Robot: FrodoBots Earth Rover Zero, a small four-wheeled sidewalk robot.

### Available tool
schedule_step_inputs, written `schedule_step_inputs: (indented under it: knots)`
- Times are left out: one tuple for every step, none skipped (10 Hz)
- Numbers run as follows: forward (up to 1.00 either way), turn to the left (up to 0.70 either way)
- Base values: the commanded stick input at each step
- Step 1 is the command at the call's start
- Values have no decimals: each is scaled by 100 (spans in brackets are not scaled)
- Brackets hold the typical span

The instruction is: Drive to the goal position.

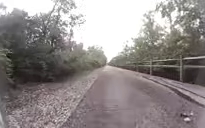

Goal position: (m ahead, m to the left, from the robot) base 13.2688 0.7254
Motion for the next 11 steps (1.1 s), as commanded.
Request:
schedule_step_inputs:
  knots:
    - [70,0]
    - [70,0]
    - [70,0]
    - [70,0]
    - [70,0]
    - [70,0]
    - [70,0]
    - [70,0]
    - [70,0]
    - [70,0]
    - [70,0]
